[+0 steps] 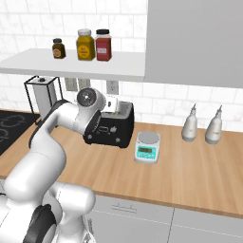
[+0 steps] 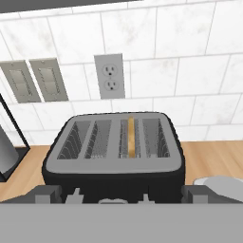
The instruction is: Start the toaster. Once the lever pops up, take the bread to the plate on the dining counter.
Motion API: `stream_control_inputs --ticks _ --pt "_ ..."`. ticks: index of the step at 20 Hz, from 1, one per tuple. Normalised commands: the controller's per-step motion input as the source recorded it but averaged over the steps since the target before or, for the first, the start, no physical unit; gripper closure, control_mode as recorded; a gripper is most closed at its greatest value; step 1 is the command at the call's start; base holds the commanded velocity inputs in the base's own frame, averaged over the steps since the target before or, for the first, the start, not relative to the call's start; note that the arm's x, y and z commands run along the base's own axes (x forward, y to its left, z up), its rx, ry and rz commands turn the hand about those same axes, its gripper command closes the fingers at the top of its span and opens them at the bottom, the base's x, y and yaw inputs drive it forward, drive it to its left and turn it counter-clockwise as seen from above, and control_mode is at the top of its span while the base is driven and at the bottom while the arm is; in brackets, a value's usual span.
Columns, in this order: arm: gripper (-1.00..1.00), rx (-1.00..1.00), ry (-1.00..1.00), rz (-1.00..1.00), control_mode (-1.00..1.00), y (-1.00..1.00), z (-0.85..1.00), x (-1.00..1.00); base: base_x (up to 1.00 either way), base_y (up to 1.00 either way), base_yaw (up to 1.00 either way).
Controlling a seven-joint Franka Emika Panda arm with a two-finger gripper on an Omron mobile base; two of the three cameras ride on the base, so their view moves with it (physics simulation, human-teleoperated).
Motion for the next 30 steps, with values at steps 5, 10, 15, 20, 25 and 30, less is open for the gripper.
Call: stream_control_inputs --ticks 5,10,15,20,25,30 --pt "-1.00 -0.01 0.00 0.00 -1.00 0.00 -0.03 -0.04 0.00 0.00 0.00" --pt "-1.00 -0.01 0.00 0.00 -1.00 0.00 -0.06 -0.04 0.00 0.00 0.00" --pt "-1.00 0.00 0.06 0.00 -1.00 0.00 0.00 0.00 0.00 0.00 0.00" --pt "-1.00 0.00 0.03 0.00 -1.00 0.00 0.00 0.00 0.00 0.00 0.00" --pt "-1.00 0.00 0.00 0.00 -1.00 0.02 0.00 0.00 0.00 0.00 0.00" --pt "-1.00 -0.02 0.00 0.00 -1.00 0.25 -0.12 -0.01 0.00 0.00 0.00"
